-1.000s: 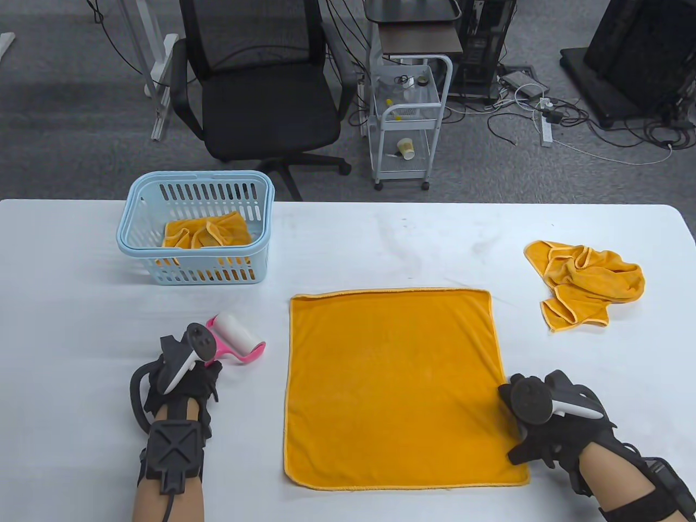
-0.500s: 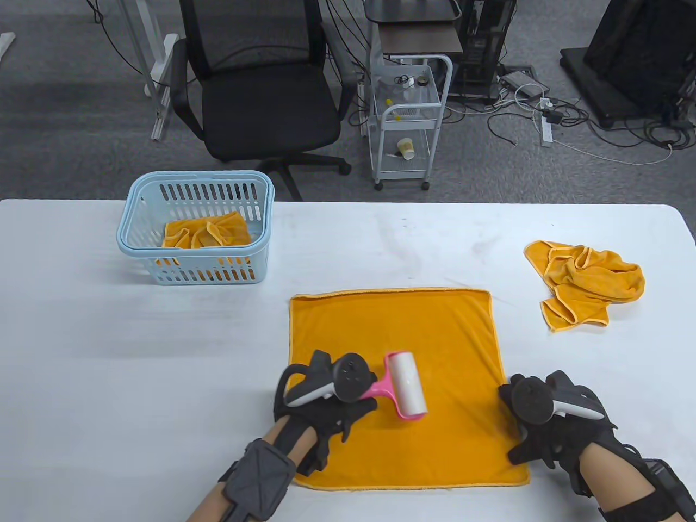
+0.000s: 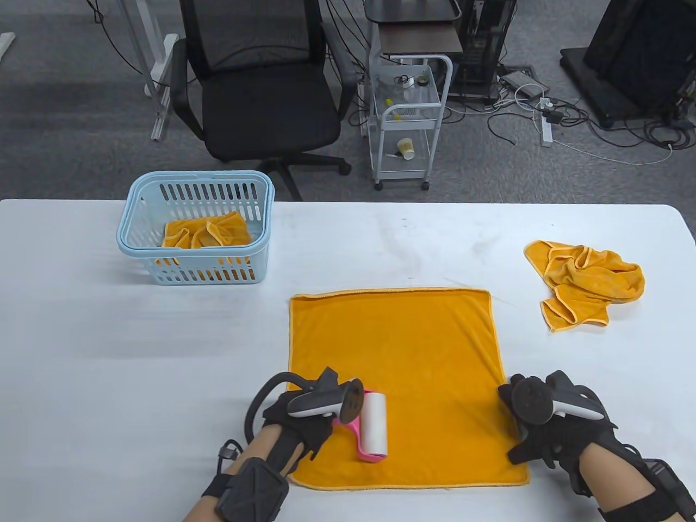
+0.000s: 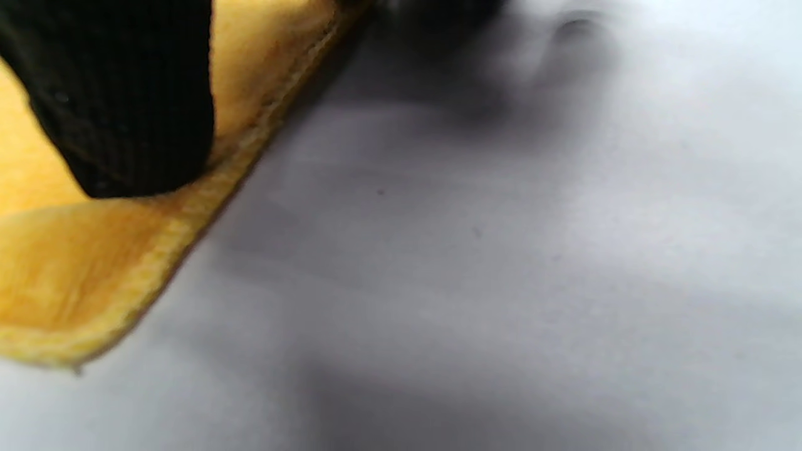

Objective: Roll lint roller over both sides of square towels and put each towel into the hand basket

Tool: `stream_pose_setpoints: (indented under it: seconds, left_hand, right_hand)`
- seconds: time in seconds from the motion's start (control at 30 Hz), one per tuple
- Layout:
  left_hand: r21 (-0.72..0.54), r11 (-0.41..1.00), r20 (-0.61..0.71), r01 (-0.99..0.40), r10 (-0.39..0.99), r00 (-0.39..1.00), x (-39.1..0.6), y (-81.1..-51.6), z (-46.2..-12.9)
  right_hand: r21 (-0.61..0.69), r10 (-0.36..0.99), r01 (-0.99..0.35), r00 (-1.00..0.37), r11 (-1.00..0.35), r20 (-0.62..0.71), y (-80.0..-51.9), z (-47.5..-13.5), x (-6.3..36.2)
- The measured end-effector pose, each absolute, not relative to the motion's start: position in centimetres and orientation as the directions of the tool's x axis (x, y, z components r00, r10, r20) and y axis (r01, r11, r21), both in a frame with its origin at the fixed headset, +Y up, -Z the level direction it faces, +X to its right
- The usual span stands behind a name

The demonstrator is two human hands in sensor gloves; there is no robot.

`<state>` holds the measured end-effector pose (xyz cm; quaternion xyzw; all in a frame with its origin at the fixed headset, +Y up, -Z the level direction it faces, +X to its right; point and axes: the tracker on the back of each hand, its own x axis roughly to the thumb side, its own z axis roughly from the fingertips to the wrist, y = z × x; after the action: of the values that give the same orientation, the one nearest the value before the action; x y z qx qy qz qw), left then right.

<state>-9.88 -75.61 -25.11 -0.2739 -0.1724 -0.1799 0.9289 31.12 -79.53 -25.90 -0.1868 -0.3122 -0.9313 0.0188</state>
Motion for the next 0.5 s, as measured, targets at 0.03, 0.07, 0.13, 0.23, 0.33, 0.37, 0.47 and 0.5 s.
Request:
stream_pose_setpoints:
  seconds: [0.03, 0.07, 0.13, 0.23, 0.33, 0.37, 0.47, 0.5]
  left_hand:
    - [-0.439, 0.770, 0.408, 0.462, -0.287, 0.867, -11.1, -75.4, -25.0]
    - [-0.445, 0.756, 0.387, 0.480, -0.321, 0.864, -12.6, -75.2, -24.9]
    - [-0.462, 0.745, 0.354, 0.481, -0.342, 0.871, -14.3, -74.9, -24.7]
    - [-0.501, 0.790, 0.335, 0.353, -0.199, 0.921, -15.1, -74.2, -24.9]
    - [-0.466, 0.849, 0.371, 0.248, -0.067, 0.926, -12.2, -73.8, -25.7]
    - [-0.454, 0.864, 0.384, 0.218, -0.031, 0.923, -11.0, -73.7, -26.0]
    - [-0.438, 0.885, 0.450, 0.157, 0.065, 0.891, -6.2, -74.1, -27.0]
    - [-0.431, 0.890, 0.464, 0.147, 0.078, 0.883, -5.0, -74.3, -27.2]
  right_hand:
    - [0.572, 0.078, 0.154, -0.930, -0.806, 0.360, -79.5, -25.9, 31.1]
    - [0.571, 0.075, 0.157, -0.929, -0.806, 0.361, -79.5, -25.9, 31.0]
    - [0.569, 0.071, 0.160, -0.930, -0.807, 0.362, -79.5, -25.9, 31.0]
    - [0.569, 0.072, 0.159, -0.930, -0.807, 0.362, -79.5, -25.9, 31.0]
    - [0.568, 0.070, 0.159, -0.930, -0.808, 0.361, -79.5, -25.9, 31.0]
    - [0.568, 0.070, 0.159, -0.930, -0.808, 0.361, -79.5, -25.9, 31.0]
    - [0.567, 0.067, 0.160, -0.931, -0.808, 0.359, -79.5, -25.9, 31.0]
    - [0.567, 0.068, 0.160, -0.931, -0.808, 0.358, -79.5, -25.9, 31.0]
